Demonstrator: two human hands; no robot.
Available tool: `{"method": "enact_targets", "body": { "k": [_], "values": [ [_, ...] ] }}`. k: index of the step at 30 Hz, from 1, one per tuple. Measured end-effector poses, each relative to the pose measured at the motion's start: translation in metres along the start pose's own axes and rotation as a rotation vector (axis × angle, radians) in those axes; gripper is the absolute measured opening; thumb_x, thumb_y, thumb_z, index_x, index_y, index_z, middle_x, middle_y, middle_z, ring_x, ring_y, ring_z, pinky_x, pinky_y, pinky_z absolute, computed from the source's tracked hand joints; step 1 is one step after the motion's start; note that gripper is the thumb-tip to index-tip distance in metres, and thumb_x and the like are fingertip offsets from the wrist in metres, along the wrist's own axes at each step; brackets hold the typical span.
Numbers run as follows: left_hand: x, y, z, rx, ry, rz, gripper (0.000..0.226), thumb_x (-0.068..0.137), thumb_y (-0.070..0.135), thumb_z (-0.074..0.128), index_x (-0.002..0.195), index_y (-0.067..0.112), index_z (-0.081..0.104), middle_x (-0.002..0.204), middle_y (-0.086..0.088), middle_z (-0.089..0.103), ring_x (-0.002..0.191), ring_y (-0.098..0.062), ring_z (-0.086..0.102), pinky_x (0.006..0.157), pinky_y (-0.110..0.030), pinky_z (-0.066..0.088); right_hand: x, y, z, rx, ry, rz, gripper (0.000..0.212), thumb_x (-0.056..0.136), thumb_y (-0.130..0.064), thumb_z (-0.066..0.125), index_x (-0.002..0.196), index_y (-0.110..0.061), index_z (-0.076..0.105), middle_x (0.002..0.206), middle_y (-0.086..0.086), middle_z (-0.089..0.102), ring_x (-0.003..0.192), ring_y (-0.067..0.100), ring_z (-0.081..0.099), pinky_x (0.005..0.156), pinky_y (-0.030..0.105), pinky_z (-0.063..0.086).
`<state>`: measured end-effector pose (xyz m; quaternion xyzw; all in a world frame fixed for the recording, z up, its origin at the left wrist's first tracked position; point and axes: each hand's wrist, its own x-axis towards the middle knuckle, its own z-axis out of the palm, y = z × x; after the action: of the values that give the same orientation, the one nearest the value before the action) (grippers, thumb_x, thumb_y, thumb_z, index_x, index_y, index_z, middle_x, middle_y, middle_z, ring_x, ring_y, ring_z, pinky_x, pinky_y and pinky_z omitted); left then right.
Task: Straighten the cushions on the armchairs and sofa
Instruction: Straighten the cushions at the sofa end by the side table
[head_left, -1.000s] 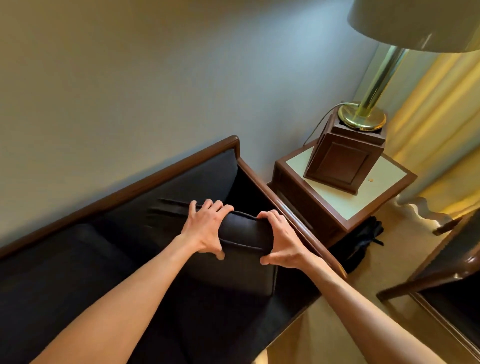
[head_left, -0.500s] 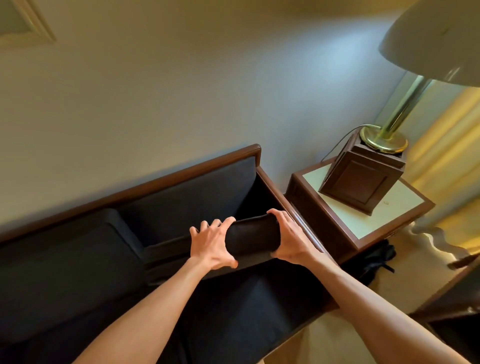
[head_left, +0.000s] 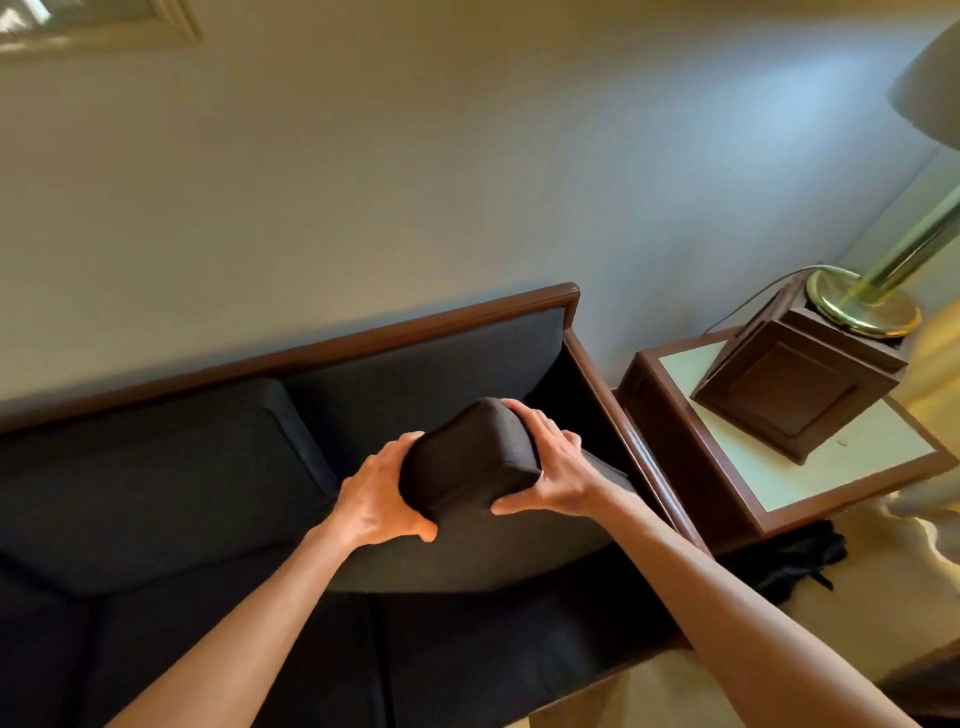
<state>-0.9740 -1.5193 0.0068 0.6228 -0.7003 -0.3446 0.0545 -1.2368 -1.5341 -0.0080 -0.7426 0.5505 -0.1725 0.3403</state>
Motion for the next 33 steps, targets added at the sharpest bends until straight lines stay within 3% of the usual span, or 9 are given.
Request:
{"method": "enact_targets", "body": {
  "k": [4, 7, 13, 18, 21, 24, 27, 30, 33],
  "values": [
    [-0.001, 0.011, -0.004, -0.032, 0.028, 0.075, 0.125, 0.036, 0.061, 0.085, 0.138, 0.055, 0.014, 0.140, 0.017, 0.039, 0.130, -0.017, 0.041, 0.103, -0.055, 0.040, -0.011, 0.044, 0.006, -0.113, -0.108, 0.150, 0.137, 0.044, -0.055, 0.087, 0.151, -0.042, 0.003, 0.157, -0.009, 0.020, 0.144, 0.019, 0.022, 0.113, 0.055, 0.024],
    [-0.002, 0.025, 0.000, -0.068, 0.115, 0.163, 0.126, 0.034, 0.065, 0.086, 0.141, 0.047, 0.022, 0.140, 0.014, 0.044, 0.129, -0.018, 0.045, 0.103, -0.055, 0.042, -0.017, 0.055, 0.010, -0.268, -0.112, 0.197, 0.133, 0.045, -0.055, 0.088, 0.152, -0.029, 0.012, 0.154, -0.004, 0.030, 0.143, 0.022, 0.030, 0.111, 0.060, 0.026],
    [-0.007, 0.000, -0.026, -0.166, 0.176, 0.179, 0.114, 0.037, 0.054, 0.091, 0.137, 0.045, 0.036, 0.133, 0.020, 0.051, 0.125, -0.011, 0.049, 0.104, -0.044, 0.044, 0.003, 0.021, -0.006, -0.442, -0.075, 0.083, 0.099, 0.040, -0.057, 0.082, 0.125, -0.027, 0.041, 0.112, -0.006, 0.058, 0.110, 0.019, 0.055, 0.094, 0.047, 0.041],
    [-0.027, -0.050, -0.023, -0.238, 0.088, 0.049, 0.102, 0.045, 0.023, 0.094, 0.118, 0.054, 0.030, 0.114, 0.022, 0.051, 0.104, -0.001, 0.054, 0.079, -0.018, 0.045, 0.022, -0.010, 0.016, -0.569, -0.134, -0.029, 0.095, 0.038, -0.055, 0.076, 0.121, -0.026, 0.040, 0.095, -0.002, 0.056, 0.094, 0.021, 0.053, 0.081, 0.042, 0.042],
    [-0.035, -0.086, 0.002, -0.225, 0.052, -0.083, 0.104, 0.045, 0.023, 0.093, 0.125, 0.043, 0.031, 0.123, 0.011, 0.052, 0.116, -0.015, 0.054, 0.093, -0.034, 0.050, 0.033, -0.015, 0.047, -0.624, -0.227, -0.062, 0.097, 0.039, -0.051, 0.077, 0.124, -0.022, 0.041, 0.096, -0.003, 0.059, 0.097, 0.020, 0.049, 0.079, 0.043, 0.040],
    [-0.038, -0.115, 0.028, -0.174, 0.039, -0.220, 0.115, 0.048, 0.024, 0.095, 0.141, 0.022, 0.027, 0.139, -0.002, 0.046, 0.131, -0.025, 0.044, 0.108, -0.043, 0.041, 0.038, -0.010, 0.081, -0.655, -0.276, -0.092, 0.097, 0.043, -0.050, 0.078, 0.127, -0.020, 0.039, 0.109, -0.004, 0.059, 0.105, 0.022, 0.045, 0.083, 0.046, 0.038],
    [-0.040, -0.132, 0.044, -0.138, 0.080, -0.257, 0.115, 0.051, 0.026, 0.094, 0.143, 0.024, 0.024, 0.145, 0.000, 0.038, 0.132, -0.026, 0.042, 0.105, -0.045, 0.042, 0.039, -0.002, 0.105, -0.632, -0.311, -0.086, 0.102, 0.051, -0.058, 0.078, 0.136, -0.024, 0.036, 0.130, -0.004, 0.048, 0.119, 0.023, 0.041, 0.097, 0.055, 0.035],
    [-0.032, -0.129, 0.049, 0.042, 0.021, -0.197, 0.104, 0.052, 0.035, 0.090, 0.133, 0.037, 0.026, 0.143, 0.007, 0.035, 0.122, -0.028, 0.045, 0.096, -0.048, 0.045, 0.036, 0.009, 0.116, -0.555, -0.346, -0.013, 0.104, 0.057, -0.071, 0.073, 0.143, -0.027, 0.031, 0.139, -0.001, 0.038, 0.130, 0.024, 0.038, 0.112, 0.068, 0.016],
    [-0.013, -0.108, 0.056, 0.321, -0.058, -0.205, 0.116, 0.051, 0.041, 0.088, 0.142, 0.035, 0.016, 0.148, 0.001, 0.031, 0.141, -0.042, 0.022, 0.108, -0.073, 0.013, 0.032, 0.024, 0.108, -0.581, -0.327, -0.006, 0.114, 0.056, -0.082, 0.066, 0.148, -0.028, 0.025, 0.144, 0.001, 0.037, 0.136, 0.026, 0.034, 0.115, 0.063, 0.010]
  ]
}}
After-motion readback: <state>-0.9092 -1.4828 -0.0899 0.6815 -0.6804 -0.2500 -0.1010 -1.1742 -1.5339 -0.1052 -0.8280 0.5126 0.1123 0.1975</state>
